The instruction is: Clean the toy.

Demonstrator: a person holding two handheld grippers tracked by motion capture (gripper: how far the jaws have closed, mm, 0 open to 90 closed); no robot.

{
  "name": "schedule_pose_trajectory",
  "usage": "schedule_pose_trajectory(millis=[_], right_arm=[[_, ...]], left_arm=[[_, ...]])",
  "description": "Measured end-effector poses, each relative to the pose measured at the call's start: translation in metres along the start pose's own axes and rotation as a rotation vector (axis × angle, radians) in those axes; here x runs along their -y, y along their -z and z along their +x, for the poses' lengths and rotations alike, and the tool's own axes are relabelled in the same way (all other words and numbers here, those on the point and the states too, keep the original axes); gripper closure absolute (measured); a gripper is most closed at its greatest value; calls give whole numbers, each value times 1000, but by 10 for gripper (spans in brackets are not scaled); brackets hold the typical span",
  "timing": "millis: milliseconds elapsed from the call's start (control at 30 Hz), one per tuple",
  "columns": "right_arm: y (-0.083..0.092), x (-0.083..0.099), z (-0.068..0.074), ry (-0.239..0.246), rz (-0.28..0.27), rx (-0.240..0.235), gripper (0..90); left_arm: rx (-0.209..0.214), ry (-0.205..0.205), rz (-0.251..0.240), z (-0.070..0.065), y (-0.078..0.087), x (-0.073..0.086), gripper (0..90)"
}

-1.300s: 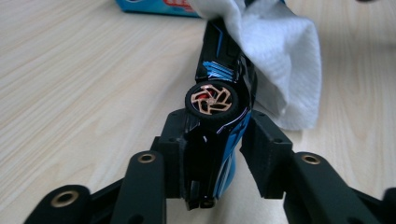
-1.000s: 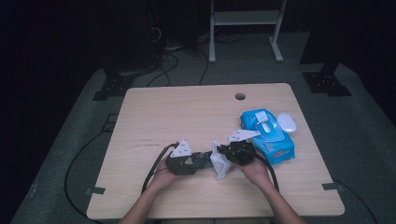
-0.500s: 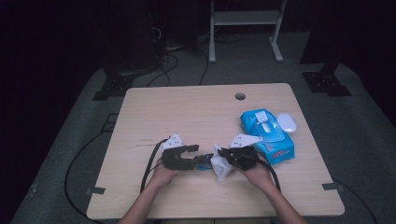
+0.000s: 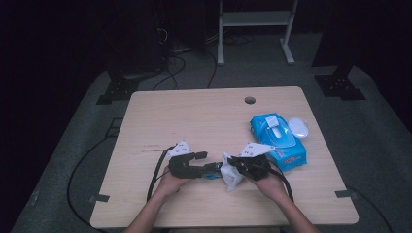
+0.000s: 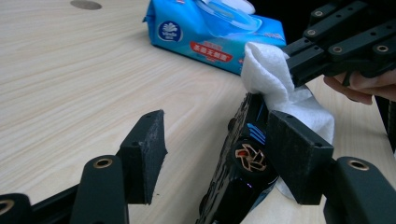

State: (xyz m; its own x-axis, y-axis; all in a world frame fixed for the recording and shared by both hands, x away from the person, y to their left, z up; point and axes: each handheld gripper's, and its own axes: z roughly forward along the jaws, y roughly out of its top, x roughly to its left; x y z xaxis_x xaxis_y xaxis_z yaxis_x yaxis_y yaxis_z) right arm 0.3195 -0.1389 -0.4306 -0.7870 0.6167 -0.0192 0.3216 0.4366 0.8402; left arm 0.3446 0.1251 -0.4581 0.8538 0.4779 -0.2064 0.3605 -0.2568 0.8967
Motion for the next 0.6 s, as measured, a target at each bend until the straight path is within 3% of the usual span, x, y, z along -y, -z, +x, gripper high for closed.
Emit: schedule_pose_trajectory(millis=[100, 233, 333, 467, 533, 567, 600], right_arm=[[5, 5, 4, 1, -15, 2, 870], [12, 11, 7, 7, -26, -4, 870], [18, 15, 12, 28, -28, 1, 871], [21, 17, 12, 14, -27, -13, 870], [20, 17, 12, 15, -27, -7, 870], [20, 17, 12, 10, -29, -5, 870], [20, 17, 11, 3, -27, -10, 870]], left_arm=[[-3, -70, 19, -10, 0, -2, 380], [8, -104, 33, -19, -1, -3, 381], [15, -106, 34, -23, -1, -2, 379], [35, -62, 50, -22, -2, -2, 323], [71, -33, 57, -18, 0, -2, 280], [87, -33, 78, -18, 1, -1, 255], [91, -59, 105, -18, 0, 1, 239]])
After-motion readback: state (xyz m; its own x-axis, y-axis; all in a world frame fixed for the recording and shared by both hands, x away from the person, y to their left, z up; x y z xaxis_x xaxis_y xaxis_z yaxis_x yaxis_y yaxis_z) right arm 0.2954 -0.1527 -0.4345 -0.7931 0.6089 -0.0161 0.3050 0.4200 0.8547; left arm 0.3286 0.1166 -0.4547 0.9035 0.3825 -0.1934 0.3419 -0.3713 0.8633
